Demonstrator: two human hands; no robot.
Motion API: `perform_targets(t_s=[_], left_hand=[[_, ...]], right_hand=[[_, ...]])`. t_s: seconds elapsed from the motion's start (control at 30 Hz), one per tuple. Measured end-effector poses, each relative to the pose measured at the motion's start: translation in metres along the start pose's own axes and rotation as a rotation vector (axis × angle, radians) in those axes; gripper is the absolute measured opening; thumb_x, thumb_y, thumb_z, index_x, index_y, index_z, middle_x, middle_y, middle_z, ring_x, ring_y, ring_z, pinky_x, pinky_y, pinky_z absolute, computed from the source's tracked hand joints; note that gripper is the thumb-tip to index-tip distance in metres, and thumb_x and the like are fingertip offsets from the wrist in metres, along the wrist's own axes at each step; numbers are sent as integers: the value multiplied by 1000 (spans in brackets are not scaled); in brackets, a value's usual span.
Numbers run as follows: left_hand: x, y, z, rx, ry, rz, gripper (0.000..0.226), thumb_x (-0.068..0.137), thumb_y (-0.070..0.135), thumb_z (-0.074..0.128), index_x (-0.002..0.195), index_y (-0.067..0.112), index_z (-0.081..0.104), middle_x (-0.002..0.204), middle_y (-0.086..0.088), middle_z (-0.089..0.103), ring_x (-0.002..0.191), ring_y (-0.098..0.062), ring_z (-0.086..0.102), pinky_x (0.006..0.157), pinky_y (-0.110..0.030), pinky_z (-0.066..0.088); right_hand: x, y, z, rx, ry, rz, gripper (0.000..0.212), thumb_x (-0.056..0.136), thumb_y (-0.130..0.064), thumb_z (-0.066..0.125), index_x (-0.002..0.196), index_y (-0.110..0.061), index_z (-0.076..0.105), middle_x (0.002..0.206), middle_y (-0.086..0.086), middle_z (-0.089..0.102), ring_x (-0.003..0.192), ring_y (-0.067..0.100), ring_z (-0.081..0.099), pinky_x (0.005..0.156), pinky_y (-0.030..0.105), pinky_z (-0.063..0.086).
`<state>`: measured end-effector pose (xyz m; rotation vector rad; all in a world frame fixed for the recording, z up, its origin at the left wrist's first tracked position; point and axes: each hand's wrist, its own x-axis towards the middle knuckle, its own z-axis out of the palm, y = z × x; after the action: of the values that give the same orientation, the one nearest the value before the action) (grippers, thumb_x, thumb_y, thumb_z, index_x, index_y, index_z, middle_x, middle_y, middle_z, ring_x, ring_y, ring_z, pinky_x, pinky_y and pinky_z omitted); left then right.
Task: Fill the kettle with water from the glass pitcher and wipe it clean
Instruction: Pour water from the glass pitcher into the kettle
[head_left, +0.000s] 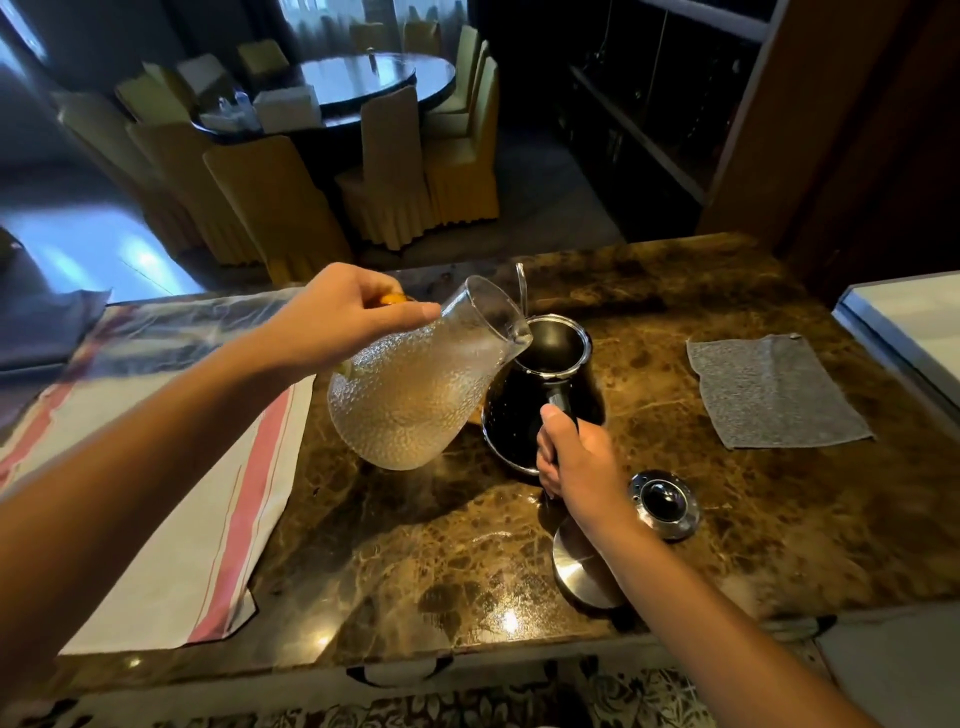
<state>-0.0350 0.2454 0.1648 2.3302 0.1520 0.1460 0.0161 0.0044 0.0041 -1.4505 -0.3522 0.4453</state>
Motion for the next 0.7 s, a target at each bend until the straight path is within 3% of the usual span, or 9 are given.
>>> perform_targets(t_s=[0.2,0.3,0.4,0.5,0.7], left_hand=[[9,4,3,40,-35,20,74,80,62,64,80,-12,57,64,-10,49,55,-17,44,50,-17,37],[14,7,5,48,-28,17,67,87,53,65,80,-13,59,64,-13,48,55,-19,43,49,-16,36],[20,11,2,102,-63,-10,54,94,44,67,71,-4,56,59,-7,43,48,-11,39,48,-17,36],[27,16,-3,167,-107,-32,48,92,47,67,66,8,57,54,0,43,46,-6,40,52,-27,36],[35,20,-8,264,-131,-45,61,76,66,61,70,5,63,55,-2,47,44,-4,43,52,-29,37]], right_hand=[[-1,1,0,-7,-3,-26,43,97,-39,49,67,-8,45,47,-4,36,42,13,32,44,26,27],[-1,3,0,-24,11,-33,45,98,-39,49,64,-9,44,47,-3,37,42,14,34,45,26,30],[0,4,1,-34,23,-37,47,98,-39,49,60,-13,43,46,-3,39,42,14,35,46,25,32],[0,5,1,-16,28,-30,46,99,-37,49,59,-14,43,46,-4,39,41,12,35,45,24,32],[-1,3,0,-25,35,-22,50,109,-26,48,61,-11,44,46,-3,39,41,11,35,45,24,31]])
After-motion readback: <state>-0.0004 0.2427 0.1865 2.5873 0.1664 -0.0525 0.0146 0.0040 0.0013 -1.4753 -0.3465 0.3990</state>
